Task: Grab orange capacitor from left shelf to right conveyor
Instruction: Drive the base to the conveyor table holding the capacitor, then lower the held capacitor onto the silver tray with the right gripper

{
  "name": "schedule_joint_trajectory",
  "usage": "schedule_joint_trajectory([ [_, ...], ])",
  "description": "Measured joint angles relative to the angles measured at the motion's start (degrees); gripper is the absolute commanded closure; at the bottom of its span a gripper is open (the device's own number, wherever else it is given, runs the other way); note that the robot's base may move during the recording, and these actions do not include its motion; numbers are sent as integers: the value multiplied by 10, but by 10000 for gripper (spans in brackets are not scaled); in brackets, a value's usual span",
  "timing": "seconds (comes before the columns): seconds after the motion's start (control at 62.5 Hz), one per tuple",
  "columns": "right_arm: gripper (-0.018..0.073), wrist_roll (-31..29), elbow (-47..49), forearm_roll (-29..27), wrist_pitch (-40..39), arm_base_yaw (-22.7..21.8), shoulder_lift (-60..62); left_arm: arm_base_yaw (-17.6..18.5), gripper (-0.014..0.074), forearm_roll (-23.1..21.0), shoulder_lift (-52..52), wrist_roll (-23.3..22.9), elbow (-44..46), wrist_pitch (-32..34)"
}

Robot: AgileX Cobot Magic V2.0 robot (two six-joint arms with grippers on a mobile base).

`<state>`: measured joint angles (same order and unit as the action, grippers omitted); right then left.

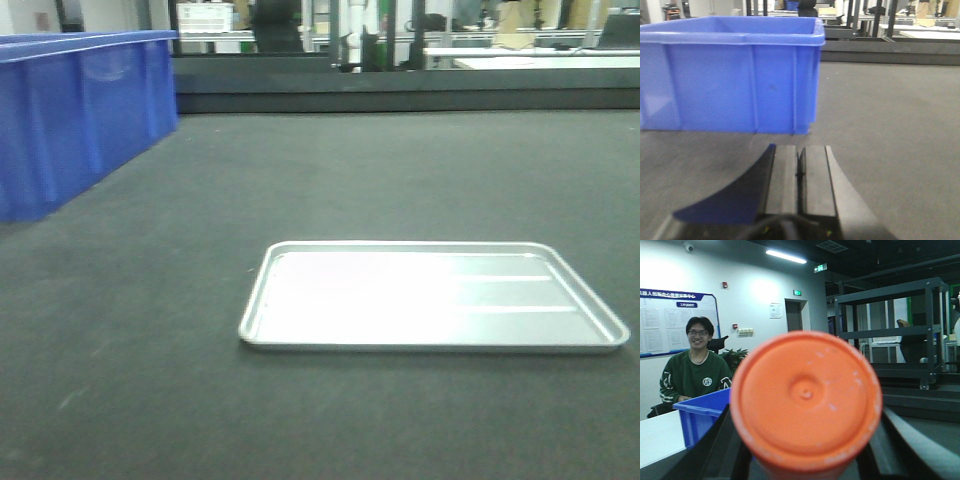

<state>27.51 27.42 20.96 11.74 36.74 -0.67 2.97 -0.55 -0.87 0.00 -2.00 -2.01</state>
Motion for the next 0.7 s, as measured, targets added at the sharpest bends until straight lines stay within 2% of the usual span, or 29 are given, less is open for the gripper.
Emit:
schedule_joint_trajectory([
  [0.704, 511, 0, 0, 0, 0, 0, 0, 0, 722, 0, 0, 0, 0, 0],
])
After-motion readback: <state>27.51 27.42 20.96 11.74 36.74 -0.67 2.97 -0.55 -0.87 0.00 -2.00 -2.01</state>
